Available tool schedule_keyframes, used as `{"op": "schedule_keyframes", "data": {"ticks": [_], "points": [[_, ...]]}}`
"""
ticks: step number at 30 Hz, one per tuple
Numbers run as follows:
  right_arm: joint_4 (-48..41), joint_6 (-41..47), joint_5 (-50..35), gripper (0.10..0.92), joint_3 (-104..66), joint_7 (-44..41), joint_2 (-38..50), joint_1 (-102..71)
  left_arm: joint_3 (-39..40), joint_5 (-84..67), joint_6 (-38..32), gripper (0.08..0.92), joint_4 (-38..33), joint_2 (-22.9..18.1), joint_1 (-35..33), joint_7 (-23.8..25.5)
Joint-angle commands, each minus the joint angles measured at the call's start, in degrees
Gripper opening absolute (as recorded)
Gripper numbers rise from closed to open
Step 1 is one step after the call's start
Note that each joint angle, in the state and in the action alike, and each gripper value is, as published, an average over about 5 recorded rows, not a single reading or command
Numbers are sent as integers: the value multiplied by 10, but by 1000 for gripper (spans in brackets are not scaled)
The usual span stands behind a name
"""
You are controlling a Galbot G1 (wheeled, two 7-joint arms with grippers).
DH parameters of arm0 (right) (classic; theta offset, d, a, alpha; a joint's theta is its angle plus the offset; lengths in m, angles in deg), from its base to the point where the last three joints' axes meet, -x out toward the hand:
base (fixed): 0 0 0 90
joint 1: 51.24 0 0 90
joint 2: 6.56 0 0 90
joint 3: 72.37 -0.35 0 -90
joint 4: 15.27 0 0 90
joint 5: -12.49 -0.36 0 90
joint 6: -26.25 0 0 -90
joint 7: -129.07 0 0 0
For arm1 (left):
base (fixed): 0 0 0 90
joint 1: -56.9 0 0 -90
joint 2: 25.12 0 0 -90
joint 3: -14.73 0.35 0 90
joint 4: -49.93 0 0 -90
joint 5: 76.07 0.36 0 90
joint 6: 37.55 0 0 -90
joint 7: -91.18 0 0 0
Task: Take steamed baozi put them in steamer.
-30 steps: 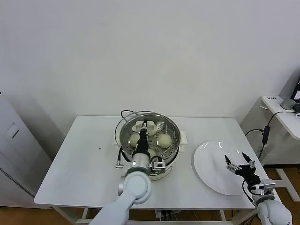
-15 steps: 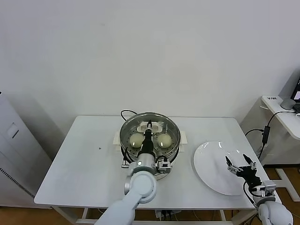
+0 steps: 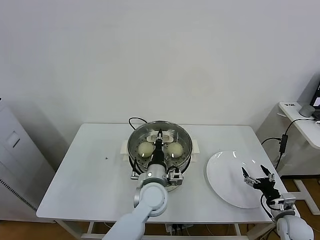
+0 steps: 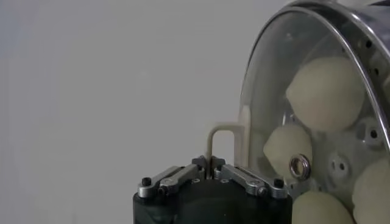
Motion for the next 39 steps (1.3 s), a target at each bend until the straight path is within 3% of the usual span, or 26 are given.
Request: {"op": "schedule_keyframes", "data": {"ticks": [1,14,20,24,31,36,39], "points": [[-1,0,0,823,-1,0,-1,0,-4,-16,4,102,3,-2,-3,-4],[0,-2,1,823,-4,-2,-3,-2,-7,-51,11,108,-2,8,-19,-33],[2,-1,0,823,-4,-2,-3,-1,-21,-162,-20,245,-95,38,-52,-38],[1,-1,-1,823,-4,-4,-2,1,-44,-305,-68,357,-191,71,-80,-29],[5,5,-11,823,5,-10,3,10,-123,-729,-216,565,-288,144,-103,19],[10,19,-25,823,18,-4,-2,14,-227,-1034,-235,704,-337,158,-106,-21],[19,24,-26,823,31,9,0,15,-319,-1170,-215,780,-335,147,-118,-73]]}}
